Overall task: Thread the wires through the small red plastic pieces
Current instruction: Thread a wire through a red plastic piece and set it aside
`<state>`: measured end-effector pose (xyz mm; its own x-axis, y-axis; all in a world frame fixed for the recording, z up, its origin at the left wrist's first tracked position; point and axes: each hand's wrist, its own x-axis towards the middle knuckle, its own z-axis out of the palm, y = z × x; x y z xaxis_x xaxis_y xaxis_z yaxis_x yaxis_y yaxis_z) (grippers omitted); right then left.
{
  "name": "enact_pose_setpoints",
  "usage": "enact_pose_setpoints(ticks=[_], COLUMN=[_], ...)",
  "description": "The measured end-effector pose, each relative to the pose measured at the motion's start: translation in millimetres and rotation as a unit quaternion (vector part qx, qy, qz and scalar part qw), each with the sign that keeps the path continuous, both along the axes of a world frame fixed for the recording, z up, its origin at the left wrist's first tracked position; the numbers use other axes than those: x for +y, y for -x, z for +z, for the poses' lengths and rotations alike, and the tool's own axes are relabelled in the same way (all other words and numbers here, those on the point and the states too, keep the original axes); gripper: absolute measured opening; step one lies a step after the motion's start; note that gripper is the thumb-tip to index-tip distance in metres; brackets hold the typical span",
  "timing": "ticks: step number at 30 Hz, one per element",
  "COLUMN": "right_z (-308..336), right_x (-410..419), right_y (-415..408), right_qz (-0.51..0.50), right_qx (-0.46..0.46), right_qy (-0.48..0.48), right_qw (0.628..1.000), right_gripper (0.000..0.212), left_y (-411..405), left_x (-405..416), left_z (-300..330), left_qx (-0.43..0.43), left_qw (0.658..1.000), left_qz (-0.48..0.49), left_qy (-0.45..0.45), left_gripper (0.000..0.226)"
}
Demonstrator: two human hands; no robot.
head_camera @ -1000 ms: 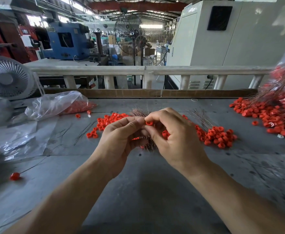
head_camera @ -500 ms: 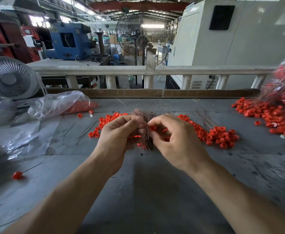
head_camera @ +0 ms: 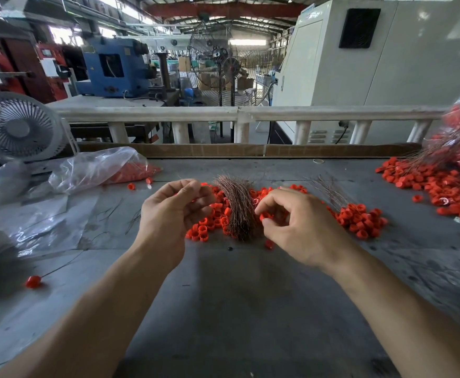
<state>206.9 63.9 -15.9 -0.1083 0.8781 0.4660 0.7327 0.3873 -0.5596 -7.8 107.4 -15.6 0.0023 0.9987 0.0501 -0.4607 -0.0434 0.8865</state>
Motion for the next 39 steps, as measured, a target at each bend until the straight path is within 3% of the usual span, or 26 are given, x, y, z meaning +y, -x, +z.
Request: enact_pose_setpoints(ticks=[7, 13, 22, 25, 29, 33, 39], right_z=[2.2, 0.2, -2.8, -3.2, 2.5, 6.2, 12.1], right_x=[-1.9, -1.4, -0.9, 3.4, 11.8, 15.1, 9.7], right_y=[-1.4, -4.0, -4.2, -10.0, -32.6, -61.3, -83.9], right_qz=[0.023, 0.028, 0.031, -0.040, -0.209, -0.350, -0.410], right_qx=[0.088, 0.092, 0.074, 0.072, 0.054, 0.003, -0.005], right_qy=[0.066, 0.087, 0.082, 0.024, -0.035, 0.006, 0.118], right_qw=[0.994, 0.992, 0.993, 0.996, 0.976, 0.937, 0.904], right_gripper=[0.017, 0.014, 0.012, 0.013, 0.009, 0.013, 0.015], left_y=[-1.3, 3.0, 0.1, 2.2, 2.8, 1.2, -4.3], left_x=[1.9, 1.6, -1.4, 0.1, 1.7, 2.9, 6.1], left_z=[-1.9, 1.8, 0.2, 1.0, 0.5, -1.6, -9.8], left_qx=[0.027, -0.023, 0.011, 0.010, 0.041, 0.125, 0.279], left_qw=[0.998, 0.998, 0.993, 0.995, 0.995, 0.987, 0.955], left_qz=[0.065, 0.063, 0.117, 0.098, 0.091, 0.098, 0.098], left_qy=[-0.005, -0.002, 0.010, 0.020, 0.030, 0.010, -0.040], left_gripper=[0.001, 0.006, 0.005, 0.004, 0.010, 0.014, 0.019])
